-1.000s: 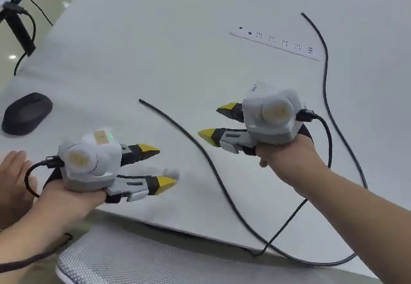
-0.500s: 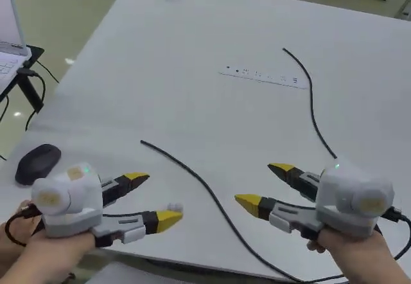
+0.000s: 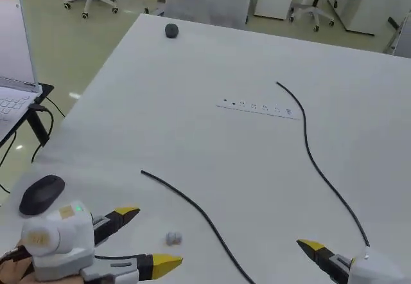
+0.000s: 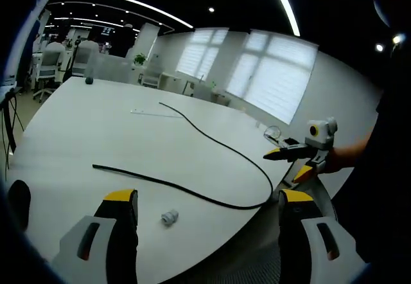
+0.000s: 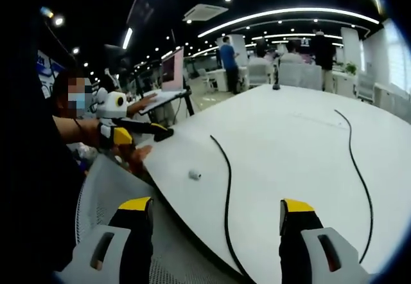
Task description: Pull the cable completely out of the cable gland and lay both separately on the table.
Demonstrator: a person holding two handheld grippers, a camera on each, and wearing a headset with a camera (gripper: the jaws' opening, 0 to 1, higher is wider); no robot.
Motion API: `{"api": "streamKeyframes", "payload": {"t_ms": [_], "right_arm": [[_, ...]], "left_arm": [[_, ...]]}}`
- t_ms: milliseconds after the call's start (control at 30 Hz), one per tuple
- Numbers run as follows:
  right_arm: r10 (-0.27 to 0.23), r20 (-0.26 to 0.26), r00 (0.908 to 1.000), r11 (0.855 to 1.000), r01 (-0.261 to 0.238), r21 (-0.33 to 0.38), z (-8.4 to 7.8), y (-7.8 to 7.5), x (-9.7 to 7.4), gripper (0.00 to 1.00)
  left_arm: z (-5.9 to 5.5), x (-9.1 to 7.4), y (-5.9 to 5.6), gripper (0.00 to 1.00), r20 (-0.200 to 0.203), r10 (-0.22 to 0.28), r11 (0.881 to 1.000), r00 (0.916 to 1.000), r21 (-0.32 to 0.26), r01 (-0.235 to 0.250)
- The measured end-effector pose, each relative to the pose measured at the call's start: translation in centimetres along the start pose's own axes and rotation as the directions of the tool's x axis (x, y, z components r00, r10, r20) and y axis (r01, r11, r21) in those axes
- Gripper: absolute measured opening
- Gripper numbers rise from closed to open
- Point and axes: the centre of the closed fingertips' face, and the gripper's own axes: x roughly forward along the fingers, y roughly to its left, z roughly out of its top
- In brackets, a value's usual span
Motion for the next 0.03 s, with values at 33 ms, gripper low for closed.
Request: {"api": "streamKeyframes", "payload": {"t_ms": [33], "right_arm": [[0.001, 0.000, 1.0000, 1.000, -0.001, -0.002, 0.00, 0.13, -0.04, 0.82]], "left_arm": [[0.13, -0.12, -0.09, 0.91, 0.004, 0.001, 1.000, 1.0000, -0.001, -0.001]]}}
